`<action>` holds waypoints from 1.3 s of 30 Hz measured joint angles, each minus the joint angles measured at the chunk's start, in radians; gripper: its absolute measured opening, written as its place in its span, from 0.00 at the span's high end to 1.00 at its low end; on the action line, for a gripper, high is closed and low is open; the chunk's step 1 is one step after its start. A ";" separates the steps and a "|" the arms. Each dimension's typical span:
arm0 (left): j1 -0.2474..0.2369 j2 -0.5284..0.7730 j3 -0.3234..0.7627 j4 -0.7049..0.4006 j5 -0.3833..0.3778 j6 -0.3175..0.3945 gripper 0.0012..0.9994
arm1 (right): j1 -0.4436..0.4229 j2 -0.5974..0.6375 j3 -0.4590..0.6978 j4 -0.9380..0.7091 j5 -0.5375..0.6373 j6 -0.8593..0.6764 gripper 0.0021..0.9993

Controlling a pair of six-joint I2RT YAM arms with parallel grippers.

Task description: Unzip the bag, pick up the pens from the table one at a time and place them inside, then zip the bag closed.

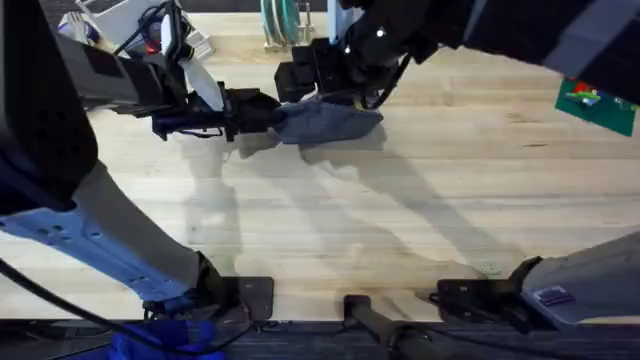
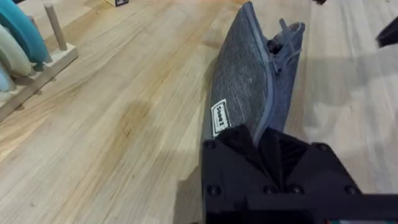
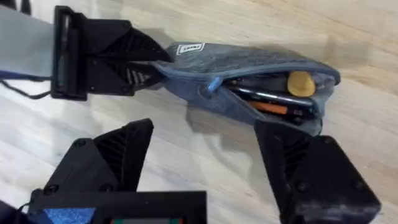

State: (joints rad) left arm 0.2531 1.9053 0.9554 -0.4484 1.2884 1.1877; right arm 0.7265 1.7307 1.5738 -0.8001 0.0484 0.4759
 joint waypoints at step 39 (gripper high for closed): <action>0.000 0.000 0.000 0.000 0.000 0.000 0.96 | 0.048 0.123 0.000 0.108 0.068 0.045 0.08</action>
State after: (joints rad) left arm 0.2531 1.9053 0.9554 -0.4487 1.2881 1.1877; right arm 0.7743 1.8534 1.5742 -0.6921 0.1165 0.5213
